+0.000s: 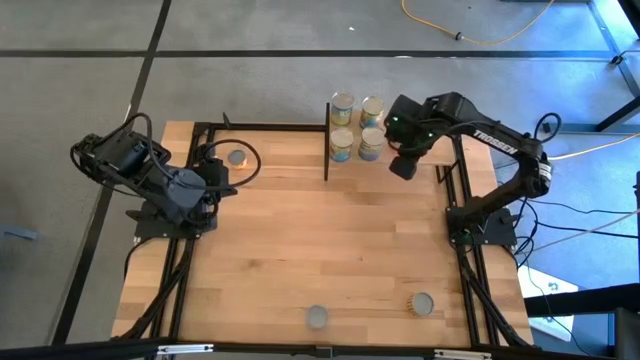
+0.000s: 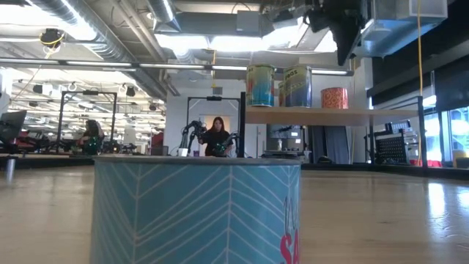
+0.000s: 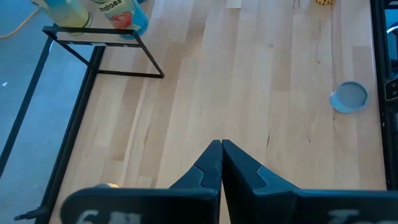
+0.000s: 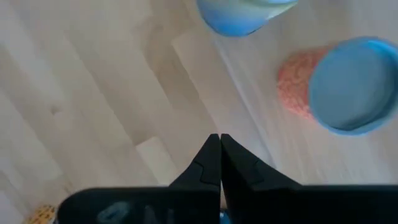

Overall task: Pick and place cans onto a shelf
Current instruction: Put the canned saucy meatballs on the shelf

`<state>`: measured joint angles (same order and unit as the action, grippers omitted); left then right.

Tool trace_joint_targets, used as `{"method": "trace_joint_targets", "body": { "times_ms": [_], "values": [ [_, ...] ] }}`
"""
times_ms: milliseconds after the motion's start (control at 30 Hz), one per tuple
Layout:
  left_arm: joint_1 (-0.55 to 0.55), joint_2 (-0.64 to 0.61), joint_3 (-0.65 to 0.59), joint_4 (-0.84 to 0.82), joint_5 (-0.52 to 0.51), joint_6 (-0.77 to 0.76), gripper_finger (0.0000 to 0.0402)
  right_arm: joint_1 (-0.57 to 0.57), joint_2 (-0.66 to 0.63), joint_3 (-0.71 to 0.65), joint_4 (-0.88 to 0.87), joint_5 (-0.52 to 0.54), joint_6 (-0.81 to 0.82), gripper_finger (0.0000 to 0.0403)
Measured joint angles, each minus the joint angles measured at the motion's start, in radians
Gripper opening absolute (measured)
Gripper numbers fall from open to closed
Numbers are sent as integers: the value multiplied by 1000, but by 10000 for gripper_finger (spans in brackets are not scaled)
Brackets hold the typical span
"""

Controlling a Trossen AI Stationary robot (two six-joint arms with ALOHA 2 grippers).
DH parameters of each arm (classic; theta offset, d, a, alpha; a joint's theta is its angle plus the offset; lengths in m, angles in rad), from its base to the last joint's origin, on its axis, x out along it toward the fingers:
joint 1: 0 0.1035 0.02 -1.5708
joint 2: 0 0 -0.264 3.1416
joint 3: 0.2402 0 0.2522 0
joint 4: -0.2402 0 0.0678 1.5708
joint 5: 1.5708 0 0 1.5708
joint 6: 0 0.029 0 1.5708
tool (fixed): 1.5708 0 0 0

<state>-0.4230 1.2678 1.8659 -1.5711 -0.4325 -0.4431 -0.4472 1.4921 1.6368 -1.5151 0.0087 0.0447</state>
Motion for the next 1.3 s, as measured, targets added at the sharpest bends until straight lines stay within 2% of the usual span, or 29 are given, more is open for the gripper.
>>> {"method": "trace_joint_targets", "body": {
  "times_ms": [233, 367, 700, 933, 1000, 1167, 1300],
  "values": [
    [0, 0, 0, 0, -5, -1, 0, -71, 0, -97, 45, -2, -30, 3],
    [0, 0, 0, 0, -5, -1, 0, -111, 1, -135, 103, 42, -58, 3],
    [0, 0, 0, 0, -5, -3, 0, -179, 0, -143, 190, 88, -124, 3],
    [0, 0, 0, 0, -5, -3, 0, -186, 0, -143, 251, 148, -160, 3],
    [0, 0, 0, 0, -4, -3, 0, -186, -1, -143, 237, 132, -159, 3],
    [0, 0, 0, 0, -4, -3, 0, -154, -6, -105, 135, 0, -155, 3],
    [0, 0, 0, 0, -4, -3, 0, -148, -5, -110, 135, -9, -161, 3]
  ]
}}
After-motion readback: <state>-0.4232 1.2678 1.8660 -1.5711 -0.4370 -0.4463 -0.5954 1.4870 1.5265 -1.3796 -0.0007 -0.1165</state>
